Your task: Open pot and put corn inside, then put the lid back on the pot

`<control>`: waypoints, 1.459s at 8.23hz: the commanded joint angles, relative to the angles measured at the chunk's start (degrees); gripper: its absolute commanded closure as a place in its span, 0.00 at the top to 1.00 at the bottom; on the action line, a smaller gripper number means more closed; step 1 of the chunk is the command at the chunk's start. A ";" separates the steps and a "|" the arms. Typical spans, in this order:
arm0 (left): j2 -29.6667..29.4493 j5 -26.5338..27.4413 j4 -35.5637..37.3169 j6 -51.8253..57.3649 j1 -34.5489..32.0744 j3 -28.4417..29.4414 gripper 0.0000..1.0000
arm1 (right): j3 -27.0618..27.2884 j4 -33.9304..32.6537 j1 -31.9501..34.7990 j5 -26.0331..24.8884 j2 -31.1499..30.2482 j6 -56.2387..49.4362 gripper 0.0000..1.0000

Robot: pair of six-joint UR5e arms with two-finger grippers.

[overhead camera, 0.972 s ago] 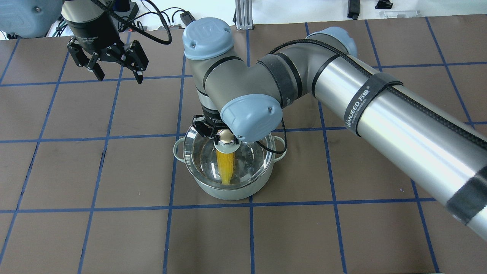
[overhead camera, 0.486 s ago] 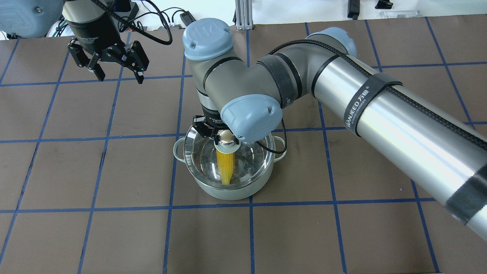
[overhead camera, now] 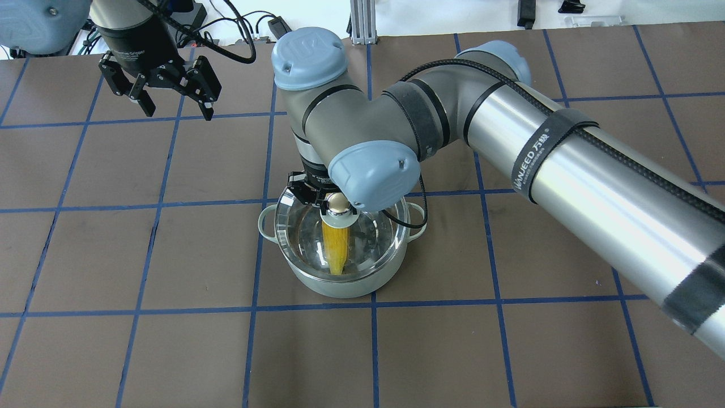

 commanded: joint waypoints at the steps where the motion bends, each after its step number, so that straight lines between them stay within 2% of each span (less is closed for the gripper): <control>1: 1.50 -0.20 2.46 0.14 -0.03 0.20 1.00 | 0.00 -0.09 0.00 -0.06 0.00 0.27 0.58; 3: 2.37 -0.37 2.73 0.05 -0.21 0.02 1.00 | 0.00 -0.09 0.00 0.20 0.00 0.18 0.67; 4: 3.34 -0.46 2.73 0.05 -0.21 -0.32 1.00 | 0.00 -0.44 0.00 -0.14 0.00 0.18 0.97; 6: 3.52 -0.46 2.73 -0.47 -0.21 -0.24 1.00 | 0.00 -0.44 -0.09 0.03 -0.26 0.01 1.00; 8: 3.96 -3.34 2.82 -0.48 -0.21 0.02 1.00 | -0.26 -0.62 -1.23 0.29 -2.27 -2.00 1.00; 10: 3.96 -3.53 3.08 -2.83 -0.21 -0.24 1.00 | -0.18 2.52 -6.38 0.29 -7.70 -4.47 1.00; 12: 3.96 -3.45 3.17 -5.56 -0.21 -0.42 1.00 | -0.35 10.24 -13.15 -0.32 -15.78 -9.62 1.00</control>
